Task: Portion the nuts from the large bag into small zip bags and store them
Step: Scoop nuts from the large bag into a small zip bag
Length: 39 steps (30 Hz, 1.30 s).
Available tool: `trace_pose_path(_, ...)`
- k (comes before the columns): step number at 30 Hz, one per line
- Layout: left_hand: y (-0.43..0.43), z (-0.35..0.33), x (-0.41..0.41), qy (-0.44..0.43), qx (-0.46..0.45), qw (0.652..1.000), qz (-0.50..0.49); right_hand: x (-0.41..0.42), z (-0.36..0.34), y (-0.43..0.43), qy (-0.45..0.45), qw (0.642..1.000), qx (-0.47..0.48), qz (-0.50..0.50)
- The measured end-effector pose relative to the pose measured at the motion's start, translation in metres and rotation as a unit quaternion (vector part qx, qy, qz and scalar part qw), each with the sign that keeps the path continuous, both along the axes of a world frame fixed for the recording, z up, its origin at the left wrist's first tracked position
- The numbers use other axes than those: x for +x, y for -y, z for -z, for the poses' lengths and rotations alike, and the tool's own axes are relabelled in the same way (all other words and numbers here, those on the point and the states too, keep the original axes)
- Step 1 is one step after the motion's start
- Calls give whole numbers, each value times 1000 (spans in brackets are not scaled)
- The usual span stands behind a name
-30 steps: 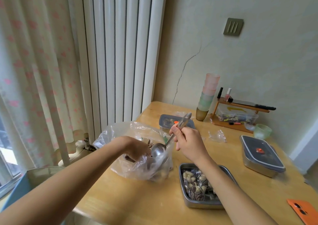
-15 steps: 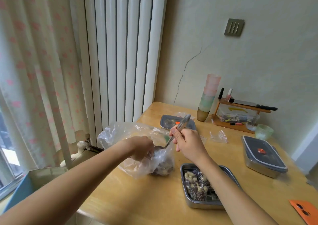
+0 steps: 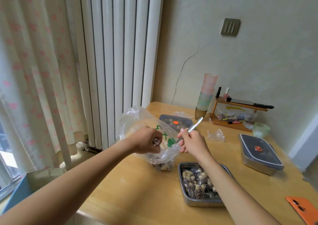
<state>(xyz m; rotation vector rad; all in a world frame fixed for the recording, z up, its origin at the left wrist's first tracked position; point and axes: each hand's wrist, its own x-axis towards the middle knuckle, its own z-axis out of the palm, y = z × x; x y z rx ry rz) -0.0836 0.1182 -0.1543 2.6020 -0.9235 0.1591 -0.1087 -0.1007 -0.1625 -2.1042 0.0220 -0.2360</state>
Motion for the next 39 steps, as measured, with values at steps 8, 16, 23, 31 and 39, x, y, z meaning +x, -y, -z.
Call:
trace_pose_path(8,-5,-10,-4,-168,43,985,-1,1,8,8,-58,996,60,34)
trace_pose_path(16,-19,8,1,-275,254,927,-29,0,9,7,-63,996,61,35)
trace_pose_path(23,-26,20,16,-214,-59,961,-168,1,4,3,-37,995,70,57)
trace_pose_path(31,-23,52,20,-239,-60,946,-212,-1,-6,2,18,990,89,111)
trace_pose_path(39,-6,51,25,-142,-192,954,-180,-4,-21,-3,67,986,93,121)
